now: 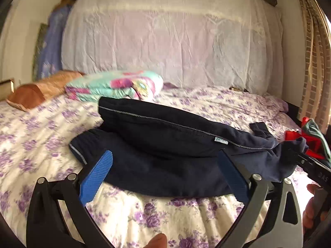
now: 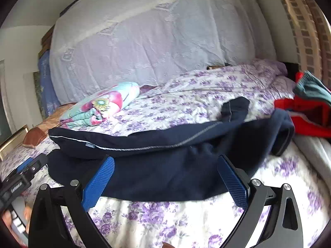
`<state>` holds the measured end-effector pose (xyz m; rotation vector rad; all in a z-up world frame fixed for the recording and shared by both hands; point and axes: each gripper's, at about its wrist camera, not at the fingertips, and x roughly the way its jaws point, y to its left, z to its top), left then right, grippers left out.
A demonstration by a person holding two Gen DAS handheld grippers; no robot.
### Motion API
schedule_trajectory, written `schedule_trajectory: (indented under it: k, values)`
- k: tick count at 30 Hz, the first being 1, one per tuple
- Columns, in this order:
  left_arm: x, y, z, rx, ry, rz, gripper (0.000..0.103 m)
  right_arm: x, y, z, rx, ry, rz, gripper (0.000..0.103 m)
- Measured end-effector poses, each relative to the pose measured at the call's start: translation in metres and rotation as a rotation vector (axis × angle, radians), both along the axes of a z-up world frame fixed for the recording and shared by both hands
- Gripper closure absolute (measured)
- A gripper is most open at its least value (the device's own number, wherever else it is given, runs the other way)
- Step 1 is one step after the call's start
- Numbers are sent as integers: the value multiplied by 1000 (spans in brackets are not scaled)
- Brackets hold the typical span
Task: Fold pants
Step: 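Lower the navy sweatpants onto the floral bed with both grippers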
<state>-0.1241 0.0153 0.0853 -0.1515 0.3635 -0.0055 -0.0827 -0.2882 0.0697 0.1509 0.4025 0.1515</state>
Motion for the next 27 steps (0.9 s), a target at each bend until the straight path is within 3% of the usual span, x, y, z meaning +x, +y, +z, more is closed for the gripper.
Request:
schedule_trajectory:
  k: [4,9,12,15,18,20,23,25,27]
  values:
    - [41,42,8,-109,110,6,4,14,6,20,-138,-37,-36,3]
    - [87,63,12,-125,215,9,5,40,6,14,-296,32,-33,3]
    - [110,58,11,-128,259,-28,5,43,1,2,-304,29,-69,3]
    - [136,50,4,-139,321,-55,4,50,-2,-17,-276,84,-48,3]
    - [152,48,7,-145,317,-50,4,57,-1,-23,-288,143,-31,3]
    - [166,53,19,-146,290,-14,5,62,-2,-21,-262,150,-9,3]
    - [178,58,30,-130,239,46,5,81,0,-14,-301,172,-7,3]
    - [174,55,29,-135,224,12,5,94,-2,-11,-302,197,-8,3]
    - [163,50,23,-118,228,-50,5,104,-5,-15,-260,279,29,3]
